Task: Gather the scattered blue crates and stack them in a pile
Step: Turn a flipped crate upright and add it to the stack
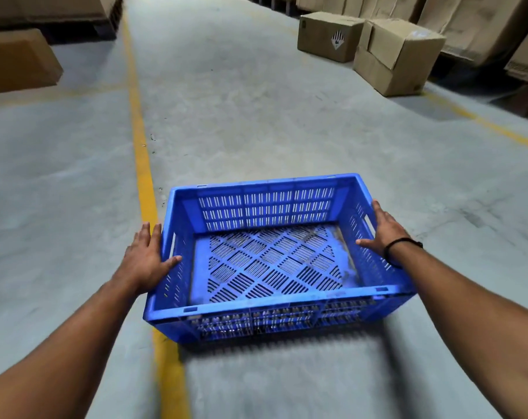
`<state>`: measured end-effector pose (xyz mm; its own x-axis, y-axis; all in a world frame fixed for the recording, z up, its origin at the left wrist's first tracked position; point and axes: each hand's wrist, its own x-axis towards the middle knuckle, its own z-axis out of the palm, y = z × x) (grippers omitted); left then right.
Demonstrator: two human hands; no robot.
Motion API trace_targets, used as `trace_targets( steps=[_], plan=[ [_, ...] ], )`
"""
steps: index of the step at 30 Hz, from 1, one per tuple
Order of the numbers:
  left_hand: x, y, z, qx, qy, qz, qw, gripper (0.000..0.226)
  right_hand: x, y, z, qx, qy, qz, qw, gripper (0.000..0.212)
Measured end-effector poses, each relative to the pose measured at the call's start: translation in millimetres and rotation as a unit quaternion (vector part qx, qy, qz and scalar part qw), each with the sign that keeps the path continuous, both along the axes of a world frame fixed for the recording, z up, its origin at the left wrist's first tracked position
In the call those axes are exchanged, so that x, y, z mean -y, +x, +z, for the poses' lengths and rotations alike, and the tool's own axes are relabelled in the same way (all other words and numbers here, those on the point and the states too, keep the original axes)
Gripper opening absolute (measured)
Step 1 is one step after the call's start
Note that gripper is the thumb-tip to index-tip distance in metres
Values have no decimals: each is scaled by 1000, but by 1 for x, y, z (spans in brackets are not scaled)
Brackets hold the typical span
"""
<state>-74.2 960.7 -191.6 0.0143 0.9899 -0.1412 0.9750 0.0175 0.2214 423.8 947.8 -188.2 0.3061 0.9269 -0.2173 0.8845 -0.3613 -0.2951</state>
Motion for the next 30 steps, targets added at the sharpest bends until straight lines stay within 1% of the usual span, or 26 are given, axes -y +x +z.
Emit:
trace_targets(
  steps=[1,2,3,8,10,12,17,22,26,30],
  plan=[
    [-2,2,-3,68,-15,4,998,88,0,0,0,3,4,5,1000,110],
    [-3,5,-4,107,-31,1,994,86,0,-2,1,4,6,6,1000,106],
    [-4,7,-4,119,-44,-3,992,85,0,-3,2,6,6,5,1000,102],
    [-7,13,2,122,-83,4,989,87,9,-4,5,13,4,-8,1000,87],
    [-6,16,0,144,-76,14,986,94,13,-5,4,6,6,-15,1000,84],
    [-3,20,-1,143,-51,22,988,97,17,-4,3,-8,11,-22,1000,79],
    [4,26,2,135,-15,56,989,78,31,-5,6,-50,26,-58,997,71],
    [12,23,10,136,-26,59,989,71,44,-11,15,-71,38,-93,992,65],
    [11,22,46,136,-26,62,989,69,46,-14,57,-94,54,-110,988,63],
    [2,19,121,135,2,54,989,70,53,-20,132,-105,75,-118,985,62]
  ],
)
